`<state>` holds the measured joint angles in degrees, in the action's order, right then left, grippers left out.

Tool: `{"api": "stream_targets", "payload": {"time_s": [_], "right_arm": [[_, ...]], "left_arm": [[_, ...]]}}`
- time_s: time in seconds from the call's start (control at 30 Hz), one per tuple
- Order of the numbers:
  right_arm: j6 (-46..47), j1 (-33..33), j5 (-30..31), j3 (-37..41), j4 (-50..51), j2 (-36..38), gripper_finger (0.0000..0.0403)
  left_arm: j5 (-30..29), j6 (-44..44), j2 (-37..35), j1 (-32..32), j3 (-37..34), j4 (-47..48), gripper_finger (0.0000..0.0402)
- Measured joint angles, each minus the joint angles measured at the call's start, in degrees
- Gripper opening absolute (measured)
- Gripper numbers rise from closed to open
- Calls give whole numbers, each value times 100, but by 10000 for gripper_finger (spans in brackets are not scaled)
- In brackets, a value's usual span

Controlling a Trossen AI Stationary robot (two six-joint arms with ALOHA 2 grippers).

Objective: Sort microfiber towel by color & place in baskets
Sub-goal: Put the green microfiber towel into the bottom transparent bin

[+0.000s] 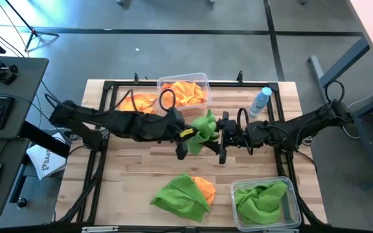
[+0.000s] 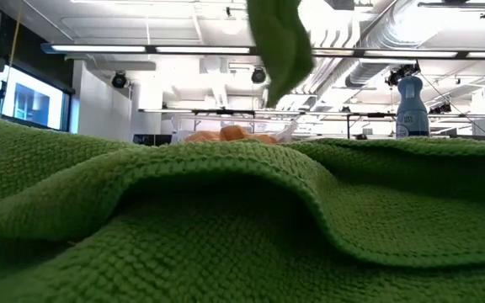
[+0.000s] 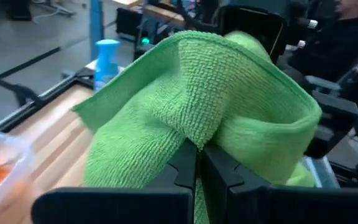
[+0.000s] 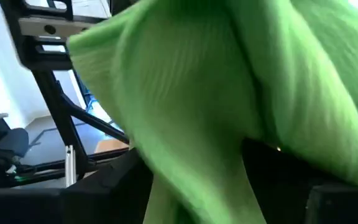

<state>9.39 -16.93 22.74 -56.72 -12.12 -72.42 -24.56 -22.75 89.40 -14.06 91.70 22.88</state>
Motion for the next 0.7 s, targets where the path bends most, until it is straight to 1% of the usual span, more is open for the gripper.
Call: {"api": "stream_targets", "payload": {"time_s": [0.17, 0.27, 0.37, 0.43, 0.57, 0.6, 0.63, 0.7], "right_arm": [[-69, 79, 1, -1, 41, 0, 239], [-73, 83, 0, -5, 258, 0, 218], [-90, 82, -14, -5, 345, -2, 169], [-90, 83, -53, -5, 382, -2, 123], [-92, 83, -96, -5, 394, -2, 25], [-98, 83, -118, -5, 392, -2, 14], [-103, 83, -125, -5, 391, -2, 13], [-97, 83, -129, -5, 394, -2, 28]], "left_arm": [[394, 40, 215, 139, 0, -343, 0], [494, 37, 272, 164, 0, -374, 0], [510, 38, 274, 176, 0, -383, 0], [510, 30, 272, 179, 0, -399, 0], [508, -361, 263, 179, 0, -395, 0], [508, -393, 259, 179, 0, -392, 0], [508, -399, 259, 179, 0, -392, 1], [508, -399, 259, 187, 0, -386, 1]]}}
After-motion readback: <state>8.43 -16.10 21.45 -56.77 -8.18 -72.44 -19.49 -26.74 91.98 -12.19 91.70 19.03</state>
